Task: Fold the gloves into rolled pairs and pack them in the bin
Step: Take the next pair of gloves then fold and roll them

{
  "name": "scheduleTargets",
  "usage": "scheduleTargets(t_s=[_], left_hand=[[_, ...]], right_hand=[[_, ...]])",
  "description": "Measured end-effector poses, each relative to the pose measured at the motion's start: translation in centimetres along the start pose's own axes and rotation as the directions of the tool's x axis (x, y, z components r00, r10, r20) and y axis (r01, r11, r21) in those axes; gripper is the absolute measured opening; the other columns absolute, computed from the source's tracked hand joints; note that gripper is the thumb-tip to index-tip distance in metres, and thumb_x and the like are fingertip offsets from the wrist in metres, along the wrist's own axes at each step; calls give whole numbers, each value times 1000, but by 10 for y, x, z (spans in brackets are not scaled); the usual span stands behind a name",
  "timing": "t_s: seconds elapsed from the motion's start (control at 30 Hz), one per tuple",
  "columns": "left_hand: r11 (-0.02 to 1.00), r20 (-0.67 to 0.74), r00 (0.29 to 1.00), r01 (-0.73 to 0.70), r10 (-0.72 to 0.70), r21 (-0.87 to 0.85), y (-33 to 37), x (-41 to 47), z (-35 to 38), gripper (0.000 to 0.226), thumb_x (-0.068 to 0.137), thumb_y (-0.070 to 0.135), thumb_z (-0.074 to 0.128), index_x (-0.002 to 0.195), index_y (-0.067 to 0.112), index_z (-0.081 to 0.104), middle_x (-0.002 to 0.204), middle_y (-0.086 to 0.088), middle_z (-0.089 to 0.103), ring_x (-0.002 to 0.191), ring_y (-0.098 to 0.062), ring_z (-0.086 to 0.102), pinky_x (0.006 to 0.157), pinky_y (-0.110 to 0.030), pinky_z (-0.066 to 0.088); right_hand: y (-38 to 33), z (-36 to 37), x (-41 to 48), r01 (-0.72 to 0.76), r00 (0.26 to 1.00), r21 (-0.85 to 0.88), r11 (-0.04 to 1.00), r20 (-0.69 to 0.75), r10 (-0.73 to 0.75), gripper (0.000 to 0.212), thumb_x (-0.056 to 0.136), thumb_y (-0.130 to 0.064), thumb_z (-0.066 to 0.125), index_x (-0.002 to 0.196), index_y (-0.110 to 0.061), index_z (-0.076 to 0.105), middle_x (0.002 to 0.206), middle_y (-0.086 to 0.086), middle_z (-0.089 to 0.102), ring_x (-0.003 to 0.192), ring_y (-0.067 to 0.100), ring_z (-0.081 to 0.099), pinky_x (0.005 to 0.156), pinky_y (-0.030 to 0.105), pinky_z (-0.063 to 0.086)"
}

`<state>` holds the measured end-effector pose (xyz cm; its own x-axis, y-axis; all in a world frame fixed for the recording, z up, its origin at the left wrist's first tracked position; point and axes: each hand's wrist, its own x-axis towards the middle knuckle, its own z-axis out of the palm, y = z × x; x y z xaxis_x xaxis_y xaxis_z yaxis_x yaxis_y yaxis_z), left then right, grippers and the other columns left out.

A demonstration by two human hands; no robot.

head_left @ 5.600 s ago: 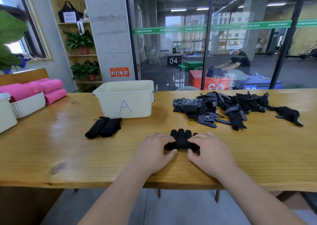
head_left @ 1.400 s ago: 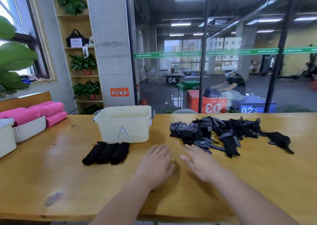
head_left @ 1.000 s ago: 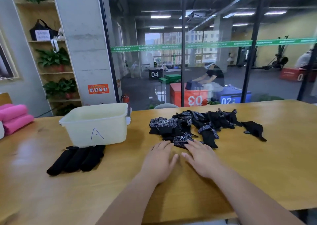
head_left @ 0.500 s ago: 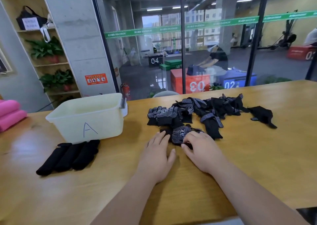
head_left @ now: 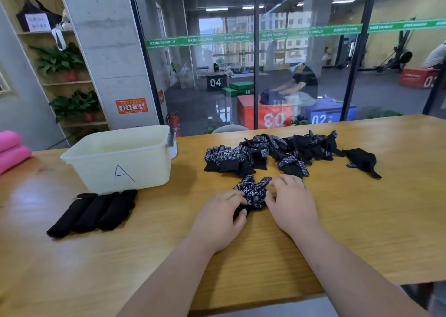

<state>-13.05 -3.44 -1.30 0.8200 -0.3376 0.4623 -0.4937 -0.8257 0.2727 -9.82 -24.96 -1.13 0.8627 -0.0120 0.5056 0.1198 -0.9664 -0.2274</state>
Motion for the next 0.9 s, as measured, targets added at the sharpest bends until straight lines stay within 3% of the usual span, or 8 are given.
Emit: scheduleTargets(t_s=[0.13,0.33,0.43,0.53,0.67,0.8,0.9], left_hand=[[996,-49,997,62,-58,72,4,-1,-1,26,102,41,48,111,31,70,113,16,68,109,-9,59,102,-30,41],[991,-81,992,101,-94,91,1,-1,-2,29,96,50,52,113,35,69,115,18,65,114,-7,56,104,-32,40],[995,-104,990,97,-95,13,3,-4,-9,24,92,49,55,101,34,72,105,19,62,102,-6,58,97,-32,45],[994,12,996,92,-91,-53,-1,-7,-22,28,85,49,57,99,33,76,102,20,65,101,-5,60,94,-36,51],[999,211,977,16,-9,-33,-14,-12,-42,26,89,40,71,114,37,75,112,26,63,102,3,56,92,-21,45],[999,200,979,42,-36,-26,-14,-21,-53,13,98,28,72,108,36,75,104,23,64,99,-1,58,91,-27,50],[993,110,991,90,-81,-82,-8,-17,-73,14,102,24,68,110,31,76,106,19,69,99,-4,62,93,-29,52]], right_hand=[[2,4,0,-33,997,-75,997,71,38,38,104,-44,43,126,-26,68,129,-6,66,129,19,53,117,38,36],[2,4,2,16,998,-10,1000,54,-16,33,102,-38,49,125,-27,70,125,-8,64,122,16,53,107,37,45],[0,0,3,47,997,23,999,52,-48,30,102,-35,51,123,-27,71,121,-8,63,118,17,51,101,37,48],[-1,-2,3,69,996,50,996,60,-72,28,102,-33,52,120,-28,72,119,-10,63,116,16,49,97,36,49],[0,-1,4,98,991,65,993,84,-103,28,102,-32,50,117,-30,73,113,-12,63,111,13,49,93,35,51],[0,-3,3,104,989,76,992,98,-112,29,103,-32,47,116,-30,73,112,-14,63,109,12,49,92,34,52],[0,-4,2,107,989,90,990,90,-115,29,103,-31,49,116,-29,74,111,-14,64,109,11,50,91,32,52]])
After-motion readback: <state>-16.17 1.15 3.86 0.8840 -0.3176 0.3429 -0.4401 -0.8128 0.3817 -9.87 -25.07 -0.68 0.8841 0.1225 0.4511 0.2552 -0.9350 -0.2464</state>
